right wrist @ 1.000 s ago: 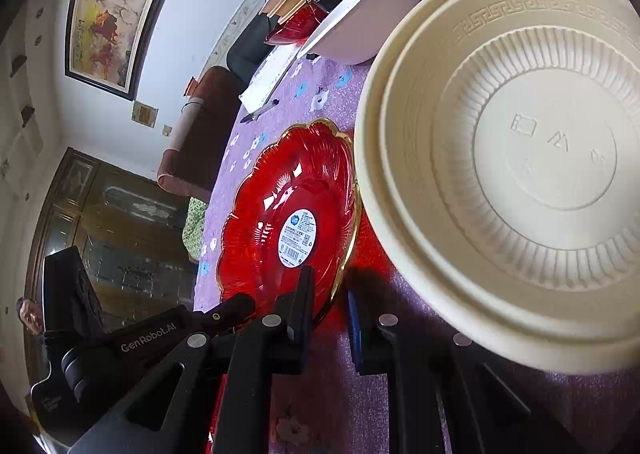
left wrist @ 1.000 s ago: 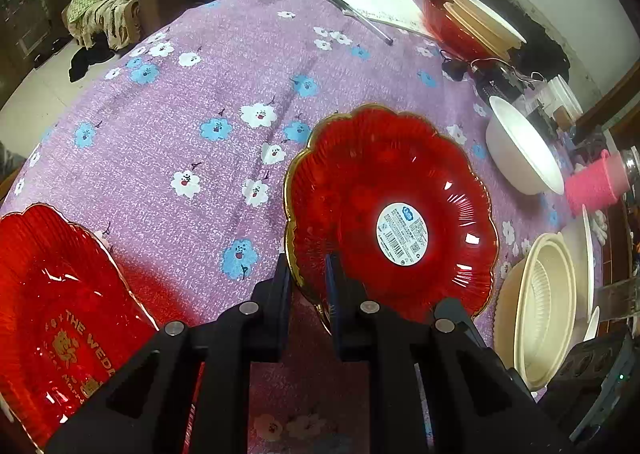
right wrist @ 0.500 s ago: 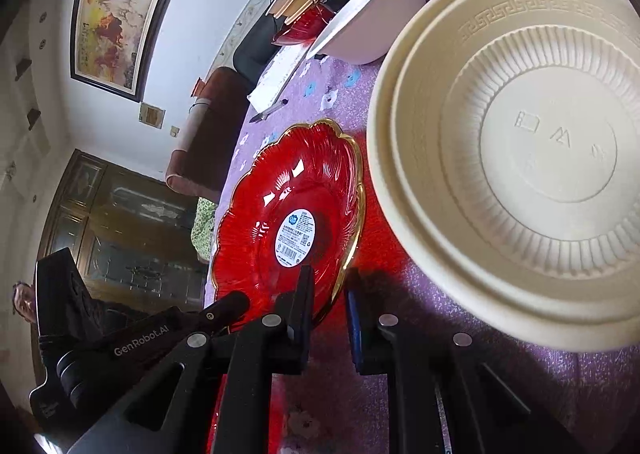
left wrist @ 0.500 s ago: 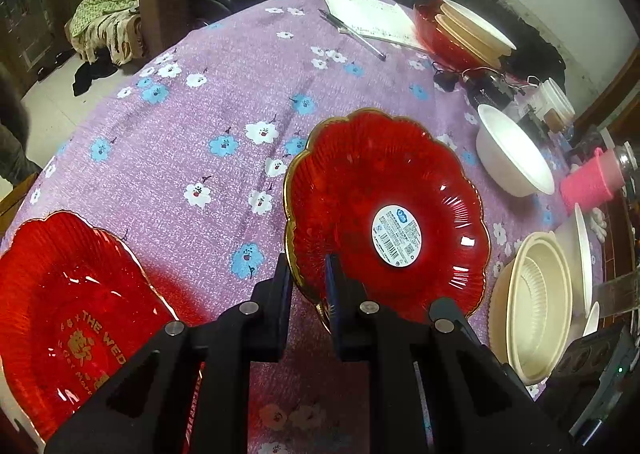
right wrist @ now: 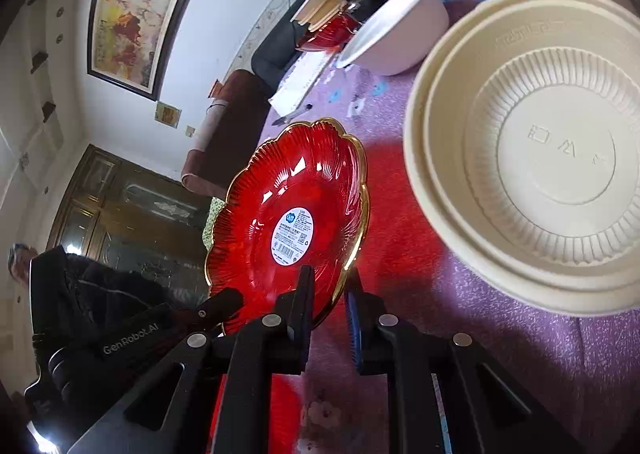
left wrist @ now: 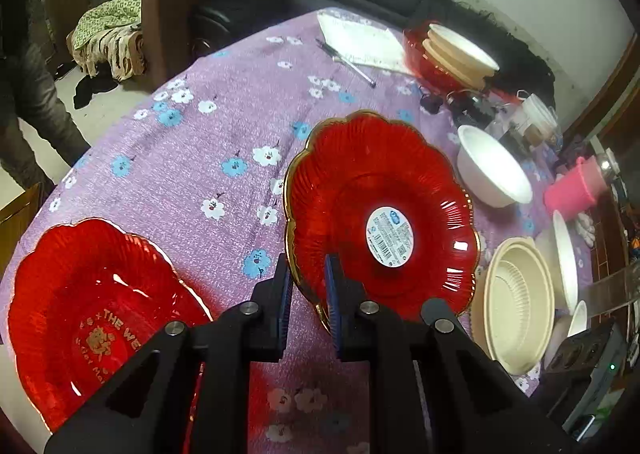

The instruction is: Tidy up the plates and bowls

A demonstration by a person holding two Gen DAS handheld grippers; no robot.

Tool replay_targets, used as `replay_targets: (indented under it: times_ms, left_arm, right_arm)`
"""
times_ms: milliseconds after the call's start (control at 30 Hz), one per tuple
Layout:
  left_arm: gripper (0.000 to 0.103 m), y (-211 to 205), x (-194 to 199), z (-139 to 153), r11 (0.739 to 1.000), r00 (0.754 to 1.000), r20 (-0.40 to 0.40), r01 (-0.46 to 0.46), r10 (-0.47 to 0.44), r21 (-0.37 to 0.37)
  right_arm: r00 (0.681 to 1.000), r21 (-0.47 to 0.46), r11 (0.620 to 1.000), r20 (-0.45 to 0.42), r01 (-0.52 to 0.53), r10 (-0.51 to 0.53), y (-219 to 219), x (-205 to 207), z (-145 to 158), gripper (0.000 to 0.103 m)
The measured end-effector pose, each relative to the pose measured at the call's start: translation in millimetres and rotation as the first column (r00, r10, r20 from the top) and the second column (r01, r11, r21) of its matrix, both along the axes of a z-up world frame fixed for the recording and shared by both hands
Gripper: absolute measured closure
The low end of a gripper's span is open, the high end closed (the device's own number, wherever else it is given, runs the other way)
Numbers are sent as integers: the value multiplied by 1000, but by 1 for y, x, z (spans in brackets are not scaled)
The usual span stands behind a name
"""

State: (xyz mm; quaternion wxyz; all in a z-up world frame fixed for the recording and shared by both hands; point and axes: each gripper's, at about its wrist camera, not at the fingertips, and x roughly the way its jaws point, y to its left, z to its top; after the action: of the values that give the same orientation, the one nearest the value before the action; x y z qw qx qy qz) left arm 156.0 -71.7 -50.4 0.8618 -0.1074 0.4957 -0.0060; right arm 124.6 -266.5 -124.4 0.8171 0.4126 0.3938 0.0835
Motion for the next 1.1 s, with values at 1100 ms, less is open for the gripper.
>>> replay_targets:
  times_ms: [1100]
  left_arm:
    - [89, 67, -83, 41, 998, 991, 111, -69, 68, 6]
  right_arm:
    - [958, -114, 974, 190, -196, 215, 69, -49, 49, 89]
